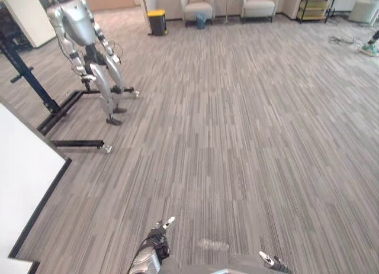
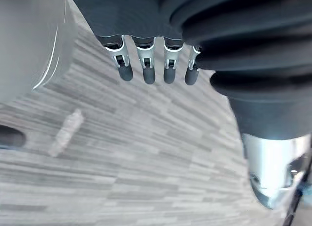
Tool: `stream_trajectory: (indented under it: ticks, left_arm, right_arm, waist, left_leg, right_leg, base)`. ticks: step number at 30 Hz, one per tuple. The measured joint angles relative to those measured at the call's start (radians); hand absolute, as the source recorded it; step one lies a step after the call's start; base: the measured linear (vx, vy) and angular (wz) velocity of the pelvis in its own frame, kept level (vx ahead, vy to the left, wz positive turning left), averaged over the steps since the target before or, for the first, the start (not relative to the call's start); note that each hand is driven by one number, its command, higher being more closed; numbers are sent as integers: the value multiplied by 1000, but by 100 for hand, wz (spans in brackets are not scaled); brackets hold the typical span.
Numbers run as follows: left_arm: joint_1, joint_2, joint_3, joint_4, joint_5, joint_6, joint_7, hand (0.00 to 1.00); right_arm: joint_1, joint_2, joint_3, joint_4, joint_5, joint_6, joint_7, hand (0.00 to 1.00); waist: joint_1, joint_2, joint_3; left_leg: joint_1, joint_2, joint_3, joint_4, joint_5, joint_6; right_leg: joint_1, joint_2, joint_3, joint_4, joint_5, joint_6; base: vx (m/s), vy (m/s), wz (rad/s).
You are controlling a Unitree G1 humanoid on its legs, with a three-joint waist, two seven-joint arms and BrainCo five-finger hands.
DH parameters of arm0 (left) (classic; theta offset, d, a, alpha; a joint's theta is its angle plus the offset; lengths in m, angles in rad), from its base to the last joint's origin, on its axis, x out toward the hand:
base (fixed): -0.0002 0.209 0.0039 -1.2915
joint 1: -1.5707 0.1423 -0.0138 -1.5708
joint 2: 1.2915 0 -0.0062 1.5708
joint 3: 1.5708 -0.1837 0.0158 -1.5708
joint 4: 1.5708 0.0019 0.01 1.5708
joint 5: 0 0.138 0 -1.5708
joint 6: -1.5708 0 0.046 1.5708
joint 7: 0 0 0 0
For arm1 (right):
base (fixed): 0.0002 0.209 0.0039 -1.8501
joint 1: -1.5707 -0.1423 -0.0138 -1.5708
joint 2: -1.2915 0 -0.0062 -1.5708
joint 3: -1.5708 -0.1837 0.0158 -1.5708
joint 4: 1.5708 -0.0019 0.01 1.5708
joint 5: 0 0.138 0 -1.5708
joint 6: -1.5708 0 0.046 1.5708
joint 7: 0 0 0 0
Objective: Organize washtable
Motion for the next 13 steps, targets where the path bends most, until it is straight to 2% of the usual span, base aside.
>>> stream_trajectory:
  ticks: [1,2,3,4,5,6,7,9,13]
  left_arm:
    - [-1,3,27,-1,0,-8,0,0]
    - [-5,3,37,-2,0,-11,0,0]
    - [-2,4,40,1,0,-15,2,0]
    - [2,3,39,3,1,-16,3,0]
    - [6,-9,35,8,0,-17,5,0]
    - [-6,-9,34,18,1,-17,8,0]
    - [-16,-8,32,25,1,-17,12,0]
    - [-14,13,15,31,2,-23,15,0]
    - [-8,34,-71,55,9,-25,9,0]
  right_arm:
    - [-13,3,0,-10,1,1,-1,0]
    - [-16,6,-1,-18,1,0,-1,0]
    - [-24,10,-21,-22,0,0,0,0]
    - [-23,11,-33,-24,0,-1,0,0]
    - [-17,6,-39,-27,0,-2,-2,0]
    - [-24,15,-30,-22,1,2,-11,0]
    - [-23,19,-20,-22,2,1,-18,0]
    - [-25,37,4,-20,2,1,-20,0]
    - [-25,48,2,1,-1,-1,-17,0]
  waist:
    - [12,0,0]
    - [19,-1,1]
    - [25,1,-1]
    - [23,8,-5]
    - [22,25,-13]
    - [15,20,-16]
    - [8,2,-11]
    - [20,-39,-26]
    - [20,-54,-43]
  left_leg:
    - [-3,29,59,-129,-30,42]
    - [-1,31,76,-225,-39,56]
    - [22,16,92,-483,-20,63]
    - [43,4,86,-625,45,76]
    - [36,-10,67,-782,191,96]
    - [55,-32,66,-817,174,93]
    - [64,-51,70,-857,176,92]
    - [100,-95,99,-982,217,94]
    - [192,-144,130,-1163,281,100]
  right_leg:
    - [39,-7,20,-30,2,4]
    - [51,-14,32,-40,4,7]
    - [62,-25,43,-45,5,17]
    - [62,-18,46,-43,0,34]
    - [59,-9,64,-39,-33,80]
    - [62,-25,70,-43,-43,88]
    - [50,-43,71,-37,-43,88]
    - [26,-76,97,-39,-41,92]
    - [27,-98,135,-69,-31,109]
  base:
    - [-63,-18,-39]
    - [-165,-22,-56]
    - [-174,-22,-44]
    - [-164,58,-35]
    - [50,101,4]
    - [148,153,23]
    - [233,118,23]
    - [196,94,-9]
    - [125,71,-21]
